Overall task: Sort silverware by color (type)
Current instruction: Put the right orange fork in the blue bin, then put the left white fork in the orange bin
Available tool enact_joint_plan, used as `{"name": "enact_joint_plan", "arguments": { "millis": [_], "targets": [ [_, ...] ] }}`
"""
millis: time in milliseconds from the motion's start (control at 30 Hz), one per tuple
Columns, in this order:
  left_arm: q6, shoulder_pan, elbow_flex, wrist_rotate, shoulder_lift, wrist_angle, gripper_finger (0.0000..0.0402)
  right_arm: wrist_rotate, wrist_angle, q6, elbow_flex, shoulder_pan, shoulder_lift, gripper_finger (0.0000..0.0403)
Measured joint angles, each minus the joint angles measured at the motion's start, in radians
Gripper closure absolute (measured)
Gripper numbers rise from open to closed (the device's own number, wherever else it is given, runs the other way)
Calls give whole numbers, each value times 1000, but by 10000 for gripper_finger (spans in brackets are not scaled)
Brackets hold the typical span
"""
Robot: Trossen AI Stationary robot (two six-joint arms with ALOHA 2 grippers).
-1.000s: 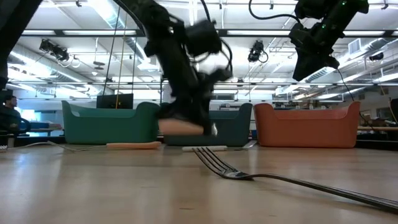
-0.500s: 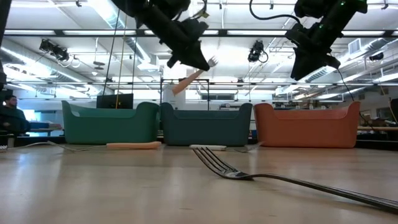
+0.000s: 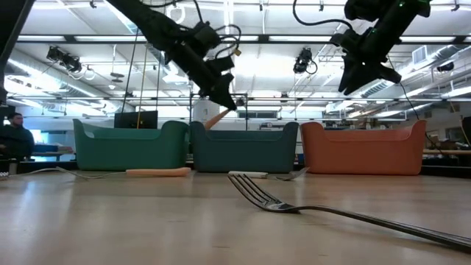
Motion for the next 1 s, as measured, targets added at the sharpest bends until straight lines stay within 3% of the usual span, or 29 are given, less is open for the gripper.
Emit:
{"name": "enact_joint_plan", "arguments": {
  "millis": [233, 567, 833, 1000],
  "targets": [
    [26, -4, 0, 13, 53, 32, 366, 1, 37, 30, 0, 14, 28, 317],
    [48, -34, 0, 14, 43, 15, 302, -49, 101, 70, 0, 74, 105, 317],
    [44, -82, 0, 12, -81, -103, 298, -183, 316, -48, 0, 196, 189, 317],
    [-37, -129, 2, 14, -185, -269, 299, -194, 386, -147, 0, 268, 236, 317]
  ]
}}
